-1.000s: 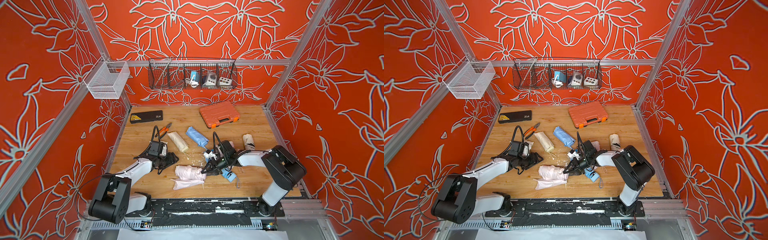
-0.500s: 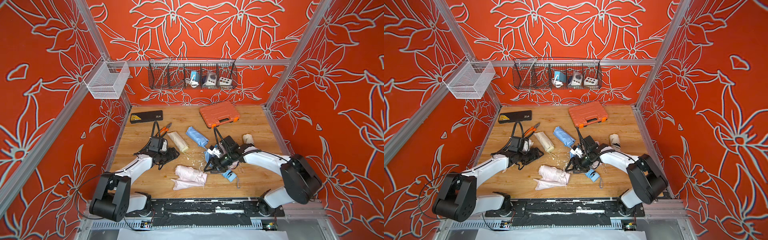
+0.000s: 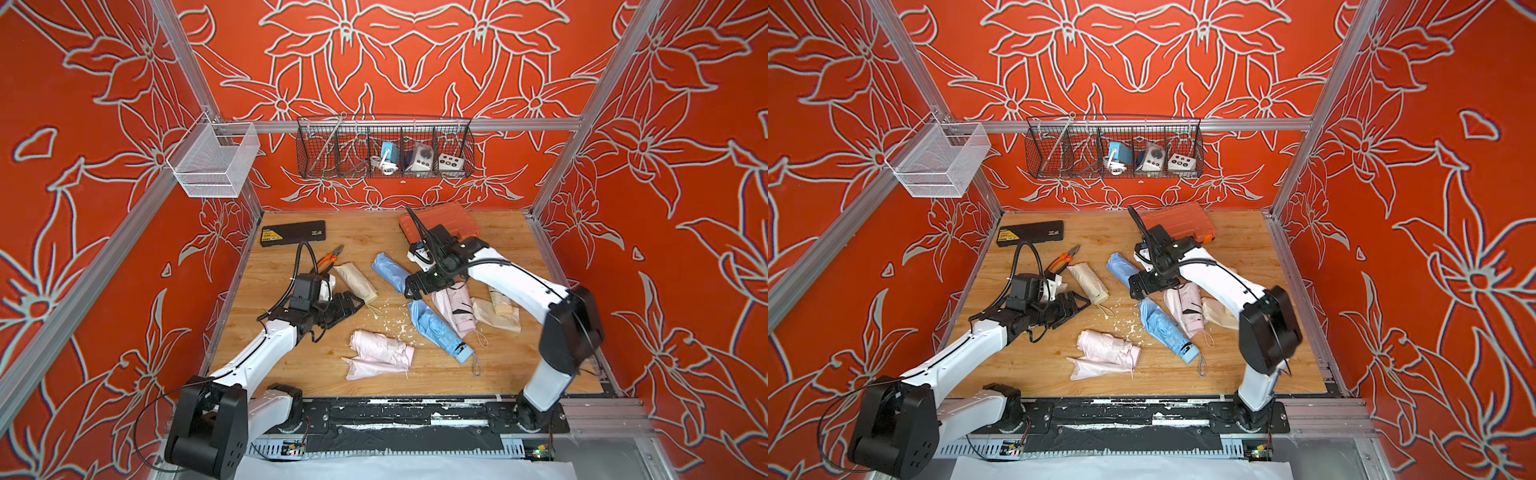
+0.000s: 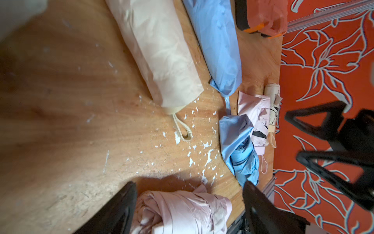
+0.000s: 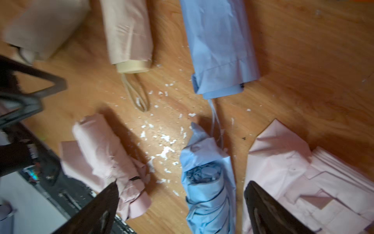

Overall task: Take umbrellas out of sleeves
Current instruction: Place the umbrella in the umbrella sleeve, then pick up the umbrella from the center of the board.

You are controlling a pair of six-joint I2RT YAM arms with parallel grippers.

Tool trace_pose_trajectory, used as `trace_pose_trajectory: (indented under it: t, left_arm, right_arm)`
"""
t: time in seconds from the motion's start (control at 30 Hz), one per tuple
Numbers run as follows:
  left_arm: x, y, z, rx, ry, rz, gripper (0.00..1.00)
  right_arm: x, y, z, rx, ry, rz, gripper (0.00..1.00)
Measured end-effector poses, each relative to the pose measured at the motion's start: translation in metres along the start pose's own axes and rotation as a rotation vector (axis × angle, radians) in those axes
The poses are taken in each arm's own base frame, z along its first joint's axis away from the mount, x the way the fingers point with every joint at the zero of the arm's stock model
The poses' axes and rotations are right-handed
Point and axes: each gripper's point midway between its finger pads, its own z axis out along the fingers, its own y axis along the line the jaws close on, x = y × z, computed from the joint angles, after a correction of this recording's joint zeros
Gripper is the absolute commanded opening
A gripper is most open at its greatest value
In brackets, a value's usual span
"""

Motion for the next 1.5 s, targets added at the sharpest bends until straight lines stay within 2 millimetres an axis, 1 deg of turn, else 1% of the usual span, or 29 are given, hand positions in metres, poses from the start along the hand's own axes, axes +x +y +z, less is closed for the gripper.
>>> trace_pose_trajectory:
  t: [0.03, 0.13, 0.27, 0.33, 0.43, 0.57, 0.7, 0.83, 1.0, 1.07, 1.27, 1.4, 1.5]
  left_arm:
    - [0.007, 0.004, 0.001, 0.000, 0.018, -0.014, 0.83]
    - [0.022, 0.012, 0.002, -0.006, 0.058, -0.045, 0.84]
    - [0.029, 0.011, 0.003, 0.000, 0.089, -0.053, 0.84]
    - [0.032, 0.010, 0.004, 0.003, 0.101, -0.052, 0.84]
    - [0.037, 0.010, 0.005, 0.005, 0.121, -0.054, 0.85]
    - [0.041, 0.009, 0.008, 0.005, 0.147, -0.054, 0.85]
    - [0.042, 0.009, 0.009, 0.007, 0.156, -0.056, 0.85]
    - [0.045, 0.010, 0.010, 0.009, 0.170, -0.060, 0.86]
    - [0.047, 0.011, 0.012, 0.008, 0.185, -0.056, 0.86]
    - [0.047, 0.011, 0.012, 0.009, 0.188, -0.053, 0.86]
    - [0.047, 0.009, 0.012, 0.017, 0.194, -0.052, 0.87]
    - [0.046, 0.008, 0.013, 0.020, 0.197, -0.052, 0.88]
    - [0.039, 0.002, 0.013, 0.025, 0.191, -0.043, 0.88]
  right_arm:
    - [-0.005, -0.005, 0.007, 0.023, 0.011, -0.019, 0.99]
    - [-0.025, -0.014, 0.018, 0.070, 0.011, -0.070, 0.99]
    - [-0.052, -0.020, 0.033, 0.100, 0.000, -0.126, 0.98]
    - [-0.060, -0.024, 0.044, 0.111, 0.009, -0.143, 0.97]
    - [-0.065, -0.029, 0.065, 0.120, 0.039, -0.155, 0.96]
    - [-0.064, -0.034, 0.092, 0.109, 0.088, -0.154, 0.94]
    - [-0.064, -0.033, 0.107, 0.085, 0.110, -0.148, 0.92]
    - [-0.069, -0.031, 0.111, 0.073, 0.108, -0.145, 0.87]
    - [-0.083, -0.032, 0.122, 0.072, 0.095, -0.133, 0.75]
    - [-0.086, -0.032, 0.123, 0.075, 0.092, -0.131, 0.68]
    - [-0.086, -0.032, 0.123, 0.085, 0.092, -0.139, 0.49]
    - [-0.084, -0.033, 0.118, 0.098, 0.087, -0.139, 0.44]
    - [-0.078, -0.032, 0.112, 0.097, 0.093, -0.138, 0.43]
